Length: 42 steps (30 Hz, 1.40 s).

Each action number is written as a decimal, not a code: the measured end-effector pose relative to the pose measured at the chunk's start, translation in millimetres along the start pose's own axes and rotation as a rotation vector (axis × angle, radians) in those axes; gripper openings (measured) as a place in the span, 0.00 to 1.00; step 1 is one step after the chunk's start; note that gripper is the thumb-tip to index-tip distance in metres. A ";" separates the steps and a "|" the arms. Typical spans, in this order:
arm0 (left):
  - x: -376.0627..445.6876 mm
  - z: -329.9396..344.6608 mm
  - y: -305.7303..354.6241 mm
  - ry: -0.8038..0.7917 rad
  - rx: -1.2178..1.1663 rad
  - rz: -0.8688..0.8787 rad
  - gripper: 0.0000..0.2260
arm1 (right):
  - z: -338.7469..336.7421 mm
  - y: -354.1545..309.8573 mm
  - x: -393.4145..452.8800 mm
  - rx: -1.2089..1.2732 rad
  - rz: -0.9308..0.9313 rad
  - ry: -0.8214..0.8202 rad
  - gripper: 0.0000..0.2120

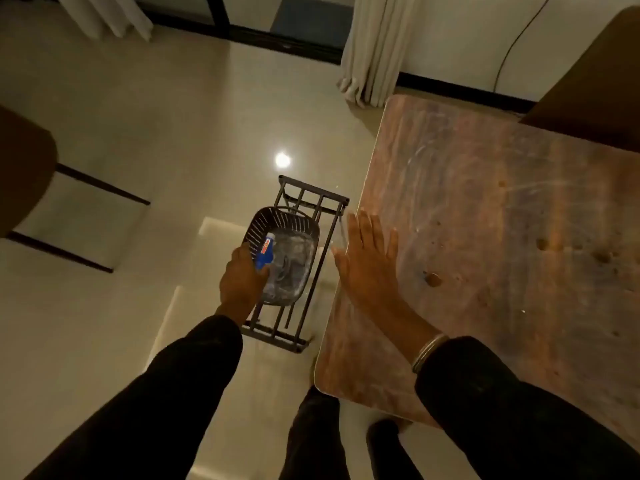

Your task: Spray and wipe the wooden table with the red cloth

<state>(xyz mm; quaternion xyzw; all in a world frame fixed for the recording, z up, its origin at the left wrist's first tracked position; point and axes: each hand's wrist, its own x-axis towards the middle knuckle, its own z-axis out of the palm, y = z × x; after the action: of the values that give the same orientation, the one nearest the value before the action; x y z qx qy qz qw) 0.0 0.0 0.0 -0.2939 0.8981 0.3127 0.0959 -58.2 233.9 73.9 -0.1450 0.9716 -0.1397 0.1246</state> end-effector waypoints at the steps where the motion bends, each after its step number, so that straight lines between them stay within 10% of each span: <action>1: 6.7 5.1 1.9 -0.009 -0.031 -0.004 0.23 | 3.3 0.9 3.0 -0.009 0.010 -0.003 0.33; 11: 37.9 40.7 11.7 -0.011 -0.094 0.047 0.06 | 1.4 38.3 12.4 -0.091 0.080 0.028 0.35; 24: -5.1 -76.9 238.0 0.344 -0.185 0.750 0.15 | -143.2 77.6 -11.1 -0.030 0.230 0.264 0.31; 32: -89.8 -46.4 442.5 0.114 -0.532 1.118 0.13 | -234.7 203.5 -104.0 -0.037 0.475 0.491 0.32; 42: -317.1 184.5 610.6 -0.488 -0.760 1.154 0.11 | -274.4 460.9 -287.3 -0.074 0.846 0.551 0.33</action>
<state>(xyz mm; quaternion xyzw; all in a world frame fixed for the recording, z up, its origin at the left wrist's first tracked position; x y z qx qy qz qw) -104.6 648.2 276.4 0.2910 0.6925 0.6601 0.0047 16.7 813.0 245.3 0.2995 0.9463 -0.0754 -0.0958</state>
